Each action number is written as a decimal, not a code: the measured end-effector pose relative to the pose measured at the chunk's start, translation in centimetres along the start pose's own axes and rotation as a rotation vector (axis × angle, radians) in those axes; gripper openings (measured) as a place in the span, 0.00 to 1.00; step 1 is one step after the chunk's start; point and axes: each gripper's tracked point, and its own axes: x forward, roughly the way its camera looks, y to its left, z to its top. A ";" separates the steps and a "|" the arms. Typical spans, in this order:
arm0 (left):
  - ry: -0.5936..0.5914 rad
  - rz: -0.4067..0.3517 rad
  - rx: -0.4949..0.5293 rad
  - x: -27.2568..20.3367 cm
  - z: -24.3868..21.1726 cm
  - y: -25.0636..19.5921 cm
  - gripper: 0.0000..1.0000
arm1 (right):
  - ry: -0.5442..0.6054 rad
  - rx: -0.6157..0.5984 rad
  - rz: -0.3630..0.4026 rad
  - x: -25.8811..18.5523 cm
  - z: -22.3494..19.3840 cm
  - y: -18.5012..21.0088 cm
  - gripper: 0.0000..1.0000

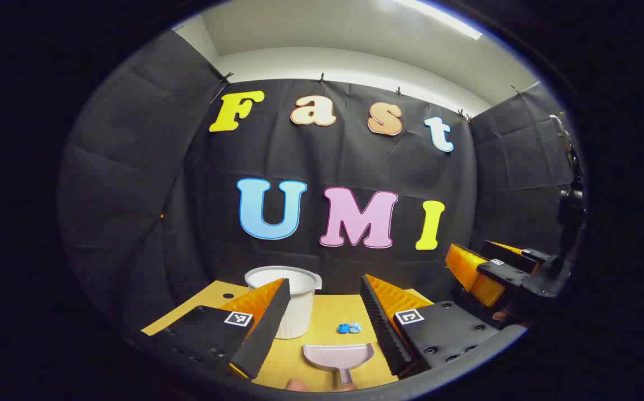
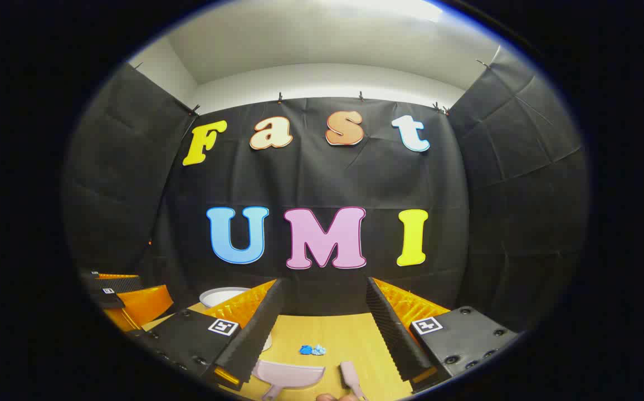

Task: Pick up the small broom and dustpan from the desktop, sweep the trash into the dustpan with the broom, and then empty the trash into the garbage bin.

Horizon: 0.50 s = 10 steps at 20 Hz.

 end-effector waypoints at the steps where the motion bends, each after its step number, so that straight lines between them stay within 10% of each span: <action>1: -0.002 -0.003 -0.007 0.0 -0.1 -0.1 0.75 | 0.009 -0.002 0.008 0.2 -0.2 0.1 0.93; 10: 0.049 0.014 -0.030 1.2 -1.8 -1.8 0.73 | 0.039 0.003 0.018 0.7 -1.7 -1.6 0.96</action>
